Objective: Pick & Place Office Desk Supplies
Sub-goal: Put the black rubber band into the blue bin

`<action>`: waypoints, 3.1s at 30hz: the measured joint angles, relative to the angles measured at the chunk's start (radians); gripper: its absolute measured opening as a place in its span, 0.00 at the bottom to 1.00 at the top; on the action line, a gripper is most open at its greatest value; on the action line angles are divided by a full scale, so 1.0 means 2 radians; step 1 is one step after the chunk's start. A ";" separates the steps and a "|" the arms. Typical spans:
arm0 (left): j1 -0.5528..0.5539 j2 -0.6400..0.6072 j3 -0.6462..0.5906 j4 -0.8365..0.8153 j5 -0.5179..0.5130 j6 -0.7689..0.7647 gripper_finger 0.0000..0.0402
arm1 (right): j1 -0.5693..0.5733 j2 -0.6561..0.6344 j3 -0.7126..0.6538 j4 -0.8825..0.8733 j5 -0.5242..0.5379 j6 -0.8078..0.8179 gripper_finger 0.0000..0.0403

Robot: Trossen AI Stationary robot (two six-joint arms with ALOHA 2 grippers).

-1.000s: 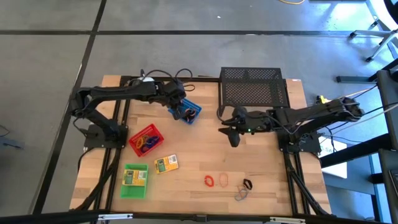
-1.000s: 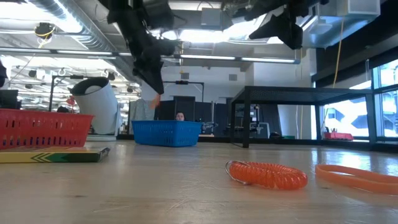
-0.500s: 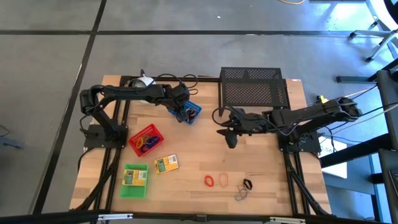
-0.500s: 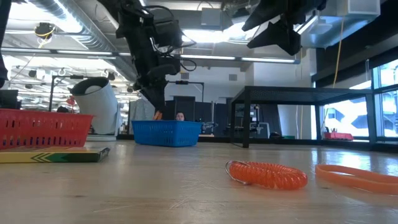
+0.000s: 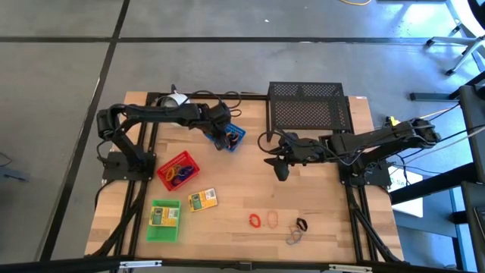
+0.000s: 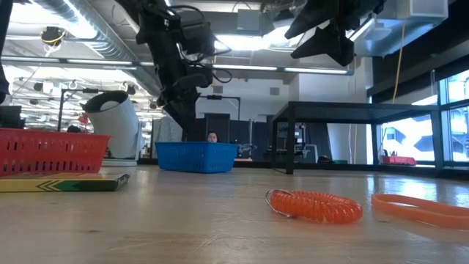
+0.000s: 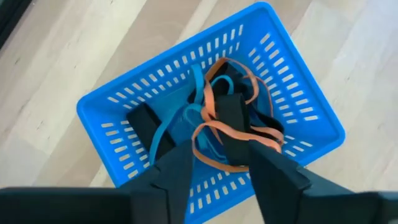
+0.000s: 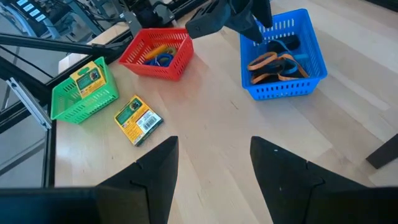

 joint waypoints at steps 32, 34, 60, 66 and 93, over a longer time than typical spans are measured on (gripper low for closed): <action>-0.080 -0.070 0.000 0.020 0.058 -0.013 0.48 | 0.245 0.121 0.000 -0.171 -0.219 0.209 0.51; -0.084 -0.070 0.000 0.020 0.057 -0.013 0.48 | 0.254 0.138 0.000 -0.171 -0.209 0.206 0.51; -0.091 -0.069 0.000 0.044 0.049 -0.035 0.47 | 0.267 0.225 0.000 -0.151 -0.130 0.067 0.15; -0.091 -0.069 0.000 0.044 0.048 -0.035 0.46 | 0.268 0.225 0.000 -0.112 -0.146 0.052 0.02; -0.115 -0.069 0.000 0.095 0.105 0.012 0.45 | 0.248 0.148 0.000 -0.159 0.181 0.238 0.01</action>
